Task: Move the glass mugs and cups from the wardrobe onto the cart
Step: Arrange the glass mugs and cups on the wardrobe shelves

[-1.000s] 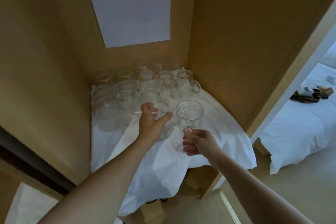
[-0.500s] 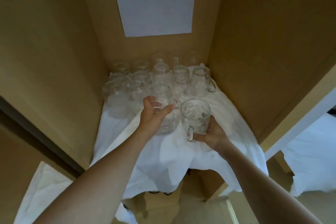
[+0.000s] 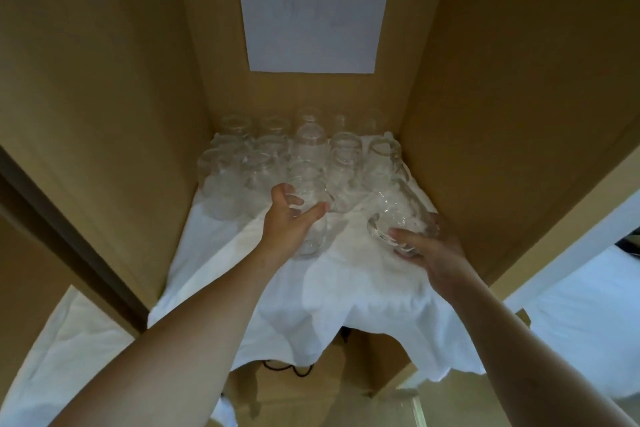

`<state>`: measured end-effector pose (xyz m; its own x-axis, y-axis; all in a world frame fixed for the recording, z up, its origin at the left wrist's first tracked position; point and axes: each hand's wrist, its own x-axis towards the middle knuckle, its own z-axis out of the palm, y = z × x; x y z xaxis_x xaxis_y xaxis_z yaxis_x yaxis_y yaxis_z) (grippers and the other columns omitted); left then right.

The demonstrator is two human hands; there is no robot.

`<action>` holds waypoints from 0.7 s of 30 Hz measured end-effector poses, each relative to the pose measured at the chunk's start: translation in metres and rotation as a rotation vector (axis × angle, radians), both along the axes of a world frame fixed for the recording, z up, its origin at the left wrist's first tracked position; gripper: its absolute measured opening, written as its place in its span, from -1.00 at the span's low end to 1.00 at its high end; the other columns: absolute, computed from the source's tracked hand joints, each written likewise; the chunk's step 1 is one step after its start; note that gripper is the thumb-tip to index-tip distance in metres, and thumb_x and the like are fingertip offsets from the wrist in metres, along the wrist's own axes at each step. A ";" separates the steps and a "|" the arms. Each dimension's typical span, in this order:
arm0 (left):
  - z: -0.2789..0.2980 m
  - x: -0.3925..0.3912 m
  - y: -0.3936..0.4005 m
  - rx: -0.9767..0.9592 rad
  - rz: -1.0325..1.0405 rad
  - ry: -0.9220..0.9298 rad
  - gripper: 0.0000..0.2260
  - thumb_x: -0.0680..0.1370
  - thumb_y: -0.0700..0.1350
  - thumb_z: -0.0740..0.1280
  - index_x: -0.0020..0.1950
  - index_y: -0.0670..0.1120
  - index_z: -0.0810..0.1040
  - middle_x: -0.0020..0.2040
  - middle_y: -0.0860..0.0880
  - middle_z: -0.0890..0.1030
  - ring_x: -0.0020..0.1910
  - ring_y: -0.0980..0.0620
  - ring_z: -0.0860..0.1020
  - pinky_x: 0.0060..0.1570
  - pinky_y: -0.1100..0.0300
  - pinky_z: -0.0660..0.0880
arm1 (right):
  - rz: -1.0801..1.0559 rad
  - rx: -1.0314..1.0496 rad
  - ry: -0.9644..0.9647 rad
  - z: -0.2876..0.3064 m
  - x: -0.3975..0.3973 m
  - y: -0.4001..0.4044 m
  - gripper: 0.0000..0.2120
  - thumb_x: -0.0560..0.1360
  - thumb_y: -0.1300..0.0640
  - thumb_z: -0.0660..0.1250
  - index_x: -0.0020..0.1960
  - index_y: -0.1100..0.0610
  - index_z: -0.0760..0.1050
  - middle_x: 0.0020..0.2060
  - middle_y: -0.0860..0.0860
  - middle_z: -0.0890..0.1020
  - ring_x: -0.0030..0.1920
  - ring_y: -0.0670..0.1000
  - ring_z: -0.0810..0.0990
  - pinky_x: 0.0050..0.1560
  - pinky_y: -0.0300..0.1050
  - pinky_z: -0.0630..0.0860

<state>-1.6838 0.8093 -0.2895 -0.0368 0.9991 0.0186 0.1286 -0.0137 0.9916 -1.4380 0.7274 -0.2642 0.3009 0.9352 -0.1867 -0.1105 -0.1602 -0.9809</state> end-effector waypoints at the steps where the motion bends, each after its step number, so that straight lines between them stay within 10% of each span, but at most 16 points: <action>1: 0.000 0.001 0.000 0.000 0.002 0.006 -0.30 0.25 0.26 0.54 0.24 0.09 0.30 0.10 -0.01 0.55 0.08 -0.01 0.60 0.05 0.11 0.58 | -0.011 -0.010 -0.062 0.005 0.001 0.003 -0.48 0.09 0.20 0.72 -0.03 -0.13 0.68 -0.09 -0.09 0.75 -0.05 -0.02 0.74 0.00 0.01 0.68; 6: 0.002 0.002 0.000 -0.005 0.008 0.018 -0.29 0.24 0.27 0.55 0.24 0.10 0.31 0.10 0.01 0.55 0.07 0.03 0.60 -0.01 0.17 0.55 | -0.038 -0.057 -0.715 0.015 -0.006 0.023 -0.01 0.09 0.17 0.74 0.44 0.05 0.38 0.35 0.03 0.39 0.26 0.05 0.49 0.30 -0.02 0.49; 12: 0.003 -0.001 -0.003 -0.008 -0.008 0.025 -0.28 0.25 0.27 0.54 0.27 0.09 0.30 0.11 0.02 0.54 0.07 0.02 0.60 -0.07 0.21 0.54 | 0.120 0.006 -1.361 0.031 -0.032 0.054 -0.13 0.34 0.32 0.47 0.56 0.06 0.18 0.49 0.07 0.31 0.38 0.23 0.41 0.31 0.14 0.46; 21: 0.005 -0.002 -0.004 -0.013 -0.030 0.050 -0.24 0.23 0.29 0.54 0.29 0.08 0.30 0.12 0.03 0.54 0.08 -0.02 0.59 0.14 0.02 0.58 | 0.183 0.001 -1.267 0.022 -0.019 0.094 -0.26 0.38 0.42 0.41 0.52 0.21 0.32 0.47 0.15 0.41 0.43 0.22 0.41 0.40 0.03 0.41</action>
